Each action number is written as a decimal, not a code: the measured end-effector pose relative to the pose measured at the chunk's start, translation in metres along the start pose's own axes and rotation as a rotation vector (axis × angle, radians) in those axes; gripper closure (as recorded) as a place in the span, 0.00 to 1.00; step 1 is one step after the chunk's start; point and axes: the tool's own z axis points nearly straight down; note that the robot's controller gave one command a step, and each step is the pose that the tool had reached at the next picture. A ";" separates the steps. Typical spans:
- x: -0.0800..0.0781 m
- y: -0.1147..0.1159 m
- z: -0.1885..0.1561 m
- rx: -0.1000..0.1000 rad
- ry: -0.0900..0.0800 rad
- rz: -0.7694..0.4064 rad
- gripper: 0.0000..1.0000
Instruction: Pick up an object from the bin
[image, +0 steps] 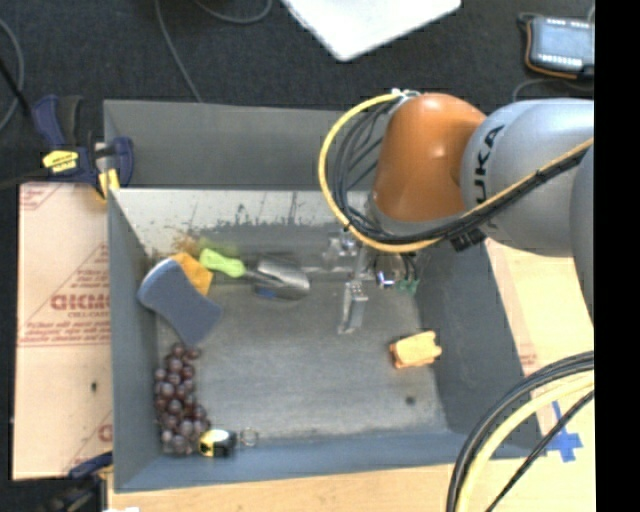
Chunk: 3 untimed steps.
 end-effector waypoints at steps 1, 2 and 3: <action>-0.001 0.000 -0.005 0.000 -0.008 0.000 0.00; -0.013 0.010 0.026 -0.001 -0.011 0.119 0.00; -0.028 0.030 0.046 0.000 -0.010 0.072 0.00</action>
Offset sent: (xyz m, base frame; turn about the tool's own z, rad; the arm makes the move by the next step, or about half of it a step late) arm 0.0307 0.0323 -0.1018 0.3505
